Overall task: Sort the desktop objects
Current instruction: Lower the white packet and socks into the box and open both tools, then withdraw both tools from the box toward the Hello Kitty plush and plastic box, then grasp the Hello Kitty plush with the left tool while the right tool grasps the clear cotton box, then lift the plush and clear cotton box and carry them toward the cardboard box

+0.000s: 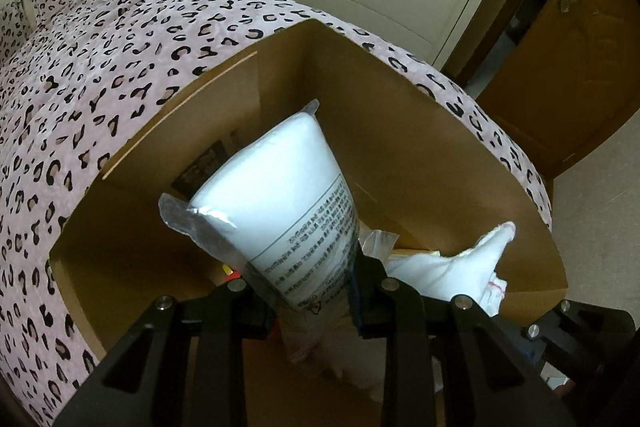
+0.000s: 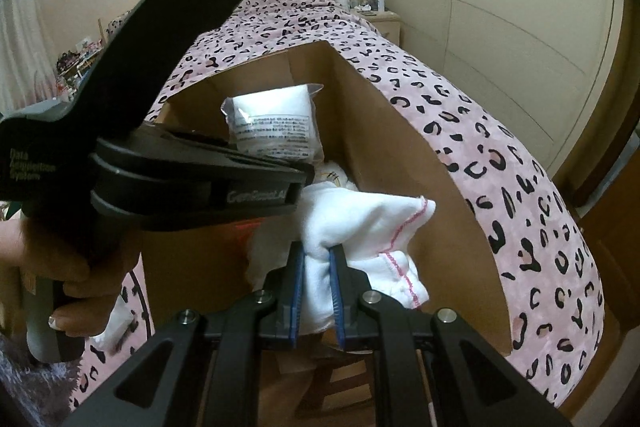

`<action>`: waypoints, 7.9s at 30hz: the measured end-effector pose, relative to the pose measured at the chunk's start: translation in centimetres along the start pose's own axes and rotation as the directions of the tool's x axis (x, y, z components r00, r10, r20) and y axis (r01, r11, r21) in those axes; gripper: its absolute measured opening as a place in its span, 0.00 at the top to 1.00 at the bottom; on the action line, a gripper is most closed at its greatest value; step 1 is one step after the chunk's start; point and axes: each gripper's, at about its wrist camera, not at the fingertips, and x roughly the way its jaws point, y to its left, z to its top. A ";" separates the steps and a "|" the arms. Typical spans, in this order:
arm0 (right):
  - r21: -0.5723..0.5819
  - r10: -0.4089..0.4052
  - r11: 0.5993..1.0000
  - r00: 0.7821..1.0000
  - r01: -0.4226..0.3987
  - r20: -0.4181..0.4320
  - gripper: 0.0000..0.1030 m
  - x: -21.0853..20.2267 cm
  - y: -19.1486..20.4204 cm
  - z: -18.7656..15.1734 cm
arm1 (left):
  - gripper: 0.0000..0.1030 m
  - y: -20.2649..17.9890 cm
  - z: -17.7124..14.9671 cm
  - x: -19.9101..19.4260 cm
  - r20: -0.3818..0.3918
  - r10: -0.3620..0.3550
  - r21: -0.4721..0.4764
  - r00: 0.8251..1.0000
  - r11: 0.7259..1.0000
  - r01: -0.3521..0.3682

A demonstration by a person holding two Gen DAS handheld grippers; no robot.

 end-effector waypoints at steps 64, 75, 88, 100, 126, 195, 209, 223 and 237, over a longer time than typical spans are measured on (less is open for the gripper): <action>-0.325 0.332 0.890 0.943 -0.319 -0.016 0.69 -12.7 24.6 -6.3 | 0.27 13.0 -36.8 -28.9 0.039 0.513 -0.599 0.858 0.699 -0.391; -0.295 0.341 0.888 0.935 -0.353 -0.094 0.69 -10.8 25.3 -9.3 | 0.26 12.6 -39.5 -28.0 0.038 0.513 -0.615 0.858 0.688 -0.384; -0.052 0.288 0.948 0.919 -0.312 -0.271 0.69 -2.3 21.2 -14.2 | 0.26 15.5 -44.5 -20.4 -0.035 0.401 -0.680 0.915 0.661 -0.316; 0.113 0.322 0.947 0.903 -0.302 -0.284 0.69 4.3 20.8 -11.8 | 0.26 16.4 -38.1 -11.7 -0.062 0.398 -0.423 0.915 0.820 -0.385; 0.294 0.512 0.851 0.811 -0.434 -0.285 0.34 13.5 23.8 -11.5 | 0.37 20.3 -35.7 -5.1 -0.026 0.334 -0.438 0.942 0.844 -0.311; -0.325 0.428 0.854 0.904 -0.406 -0.004 0.55 -9.9 28.6 -12.0 | 0.46 13.7 -42.3 -24.7 0.001 0.520 -0.703 0.854 0.608 -0.369; -0.299 0.389 0.881 0.921 -0.366 0.019 0.55 -11.6 24.8 -12.0 | 0.46 10.0 -39.0 -25.2 0.038 0.508 -0.663 0.860 0.657 -0.359; -0.246 0.319 0.923 0.945 -0.294 0.067 0.55 -13.0 20.1 -11.2 | 0.46 6.4 -35.5 -24.3 0.071 0.477 -0.596 0.876 0.724 -0.346; -0.185 0.246 0.957 0.963 -0.224 0.110 0.55 -14.1 15.5 -10.5 | 0.46 2.4 -31.8 -22.5 0.093 0.439 -0.509 0.894 0.792 -0.336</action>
